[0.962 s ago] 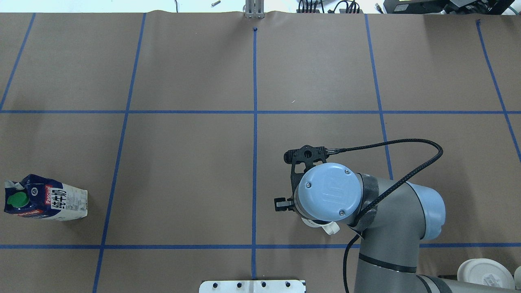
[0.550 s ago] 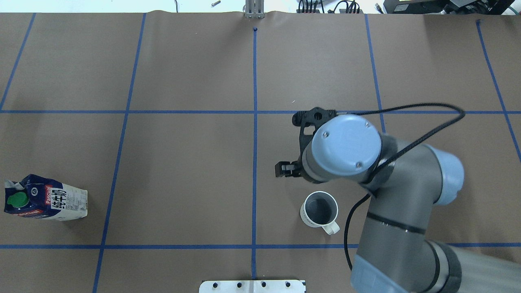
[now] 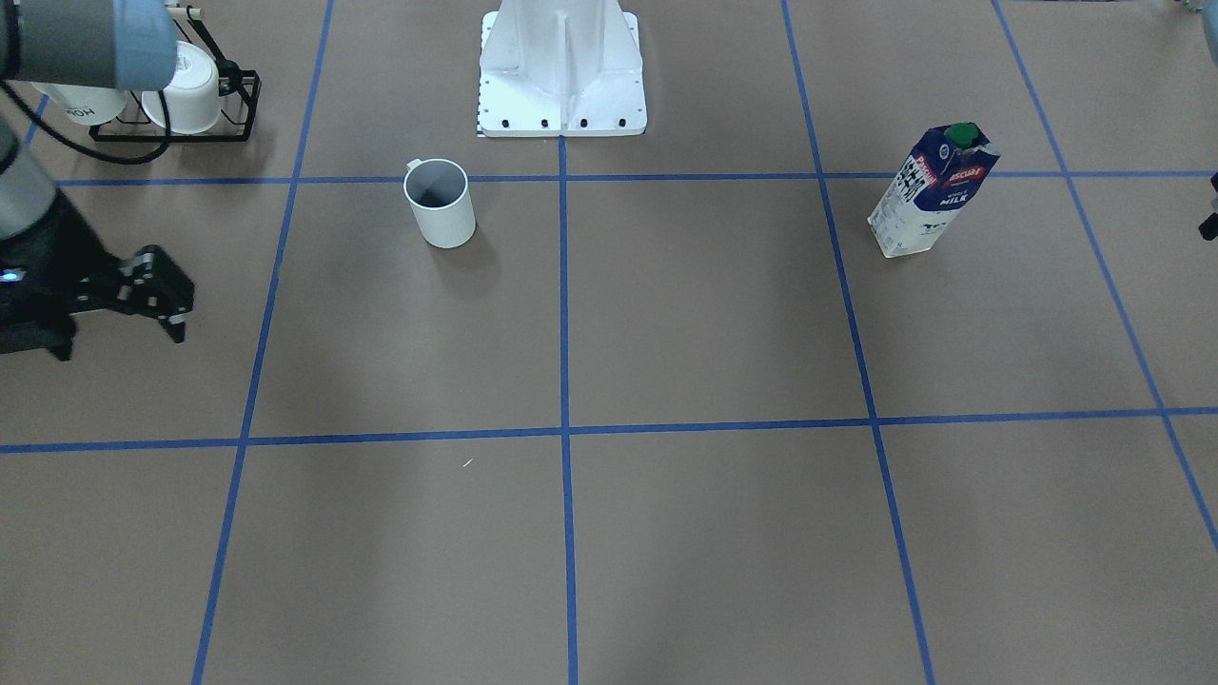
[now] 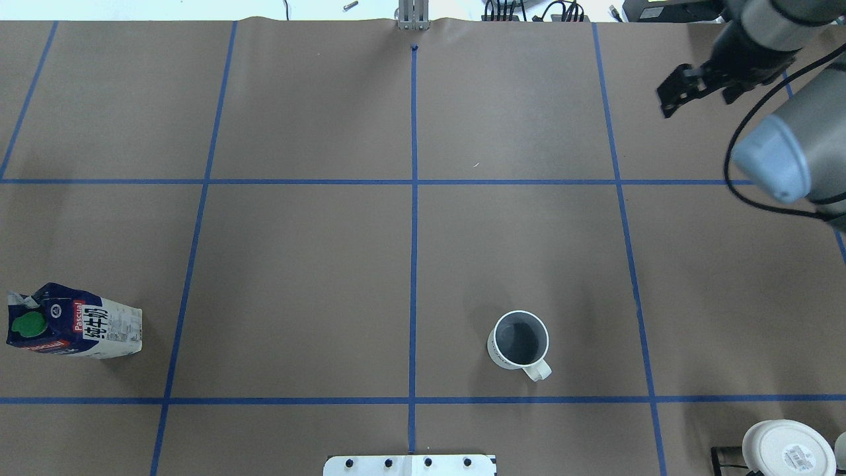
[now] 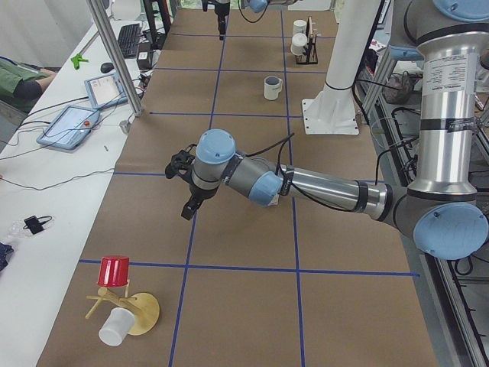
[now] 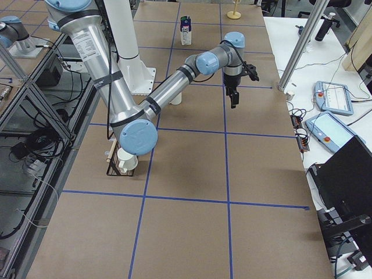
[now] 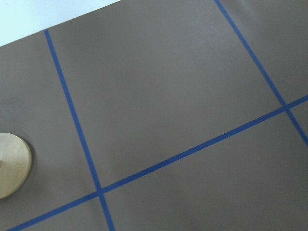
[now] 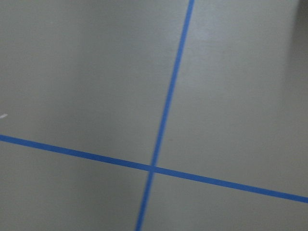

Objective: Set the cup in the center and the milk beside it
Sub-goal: 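Lower the mug onto the table, open the right gripper and withdraw, then reach the left gripper to the milk carton and grasp it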

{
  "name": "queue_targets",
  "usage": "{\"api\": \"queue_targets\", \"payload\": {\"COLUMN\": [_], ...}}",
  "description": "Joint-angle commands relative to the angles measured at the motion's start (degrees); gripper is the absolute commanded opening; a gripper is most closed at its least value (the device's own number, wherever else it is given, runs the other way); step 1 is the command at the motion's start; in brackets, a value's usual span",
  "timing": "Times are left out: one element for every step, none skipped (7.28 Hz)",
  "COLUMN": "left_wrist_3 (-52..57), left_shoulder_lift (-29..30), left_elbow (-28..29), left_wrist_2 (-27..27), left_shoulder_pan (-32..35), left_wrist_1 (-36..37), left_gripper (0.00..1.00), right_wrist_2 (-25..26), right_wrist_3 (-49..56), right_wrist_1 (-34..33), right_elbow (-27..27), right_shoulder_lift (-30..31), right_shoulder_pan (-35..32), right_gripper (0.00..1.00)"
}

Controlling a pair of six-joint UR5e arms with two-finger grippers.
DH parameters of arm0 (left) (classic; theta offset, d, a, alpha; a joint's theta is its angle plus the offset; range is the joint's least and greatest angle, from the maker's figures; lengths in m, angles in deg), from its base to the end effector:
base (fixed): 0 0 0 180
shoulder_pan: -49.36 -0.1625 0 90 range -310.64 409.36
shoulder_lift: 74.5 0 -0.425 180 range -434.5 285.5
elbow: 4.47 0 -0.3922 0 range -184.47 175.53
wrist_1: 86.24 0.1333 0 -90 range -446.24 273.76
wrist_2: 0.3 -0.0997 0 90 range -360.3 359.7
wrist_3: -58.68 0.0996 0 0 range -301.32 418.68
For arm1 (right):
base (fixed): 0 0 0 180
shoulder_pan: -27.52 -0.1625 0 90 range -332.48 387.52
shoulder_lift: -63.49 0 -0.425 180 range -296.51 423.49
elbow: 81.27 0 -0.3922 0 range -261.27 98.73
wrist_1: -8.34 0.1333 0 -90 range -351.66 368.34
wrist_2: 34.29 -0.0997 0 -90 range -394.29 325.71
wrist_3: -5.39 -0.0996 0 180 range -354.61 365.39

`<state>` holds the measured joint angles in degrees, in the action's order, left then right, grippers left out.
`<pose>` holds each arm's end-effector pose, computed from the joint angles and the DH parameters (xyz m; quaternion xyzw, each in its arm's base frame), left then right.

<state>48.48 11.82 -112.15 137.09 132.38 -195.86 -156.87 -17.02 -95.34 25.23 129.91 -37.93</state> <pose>-0.0020 -0.4774 0.4927 0.2044 0.4199 0.0915 0.8795 -0.1755 -0.5759 0.3303 0.0922 -0.3378 -0.0815 0.9331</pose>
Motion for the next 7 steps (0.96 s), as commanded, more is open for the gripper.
{"api": "queue_targets", "payload": {"left_wrist_3": [-16.3, -20.9, -26.2, -33.1, -38.9, -44.7, -47.9], "left_shoulder_lift": [-3.3, -6.9, -10.4, -12.4, -13.5, -13.6, -13.6], "left_elbow": [-8.2, -12.9, -16.6, -19.8, -21.7, -22.3, -22.3], "left_wrist_2": [-0.3, -1.4, -3.1, -4.6, -8.6, -13.9, -17.0], "left_shoulder_pan": [-6.0, -8.7, -12.2, -17.3, -23.5, -30.1, -34.2], "left_wrist_1": [0.2, 0.2, 0.2, 0.2, 0.1, -0.1, 0.0], "left_gripper": [0.99, 0.99, 0.99, 0.99, 0.99, 0.99, 0.99], "right_wrist_2": [-4.5, -4.9, -4.9, -5.6, -5.2, -5.2, -5.3], "right_wrist_3": [19.8, 27.4, 33.9, 36.5, 37.3, 38.3, 38.0], "right_wrist_1": [0.0, 0.0, 0.1, 0.1, 1.5, 6.3, 7.9], "right_elbow": [-3.8, -6.1, -7.3, -7.8, -8.1, -8.3, -8.8], "right_shoulder_lift": [7.5, 10.3, 13.9, 18.8, 22.1, 25.1, 25.9], "right_shoulder_pan": [-11.1, -14.7, -17.8, -20.6, -22.4, -23.4, -23.4], "right_gripper": [1.00, 1.00, 1.00, 1.00, 1.00, 1.00, 1.00]}}
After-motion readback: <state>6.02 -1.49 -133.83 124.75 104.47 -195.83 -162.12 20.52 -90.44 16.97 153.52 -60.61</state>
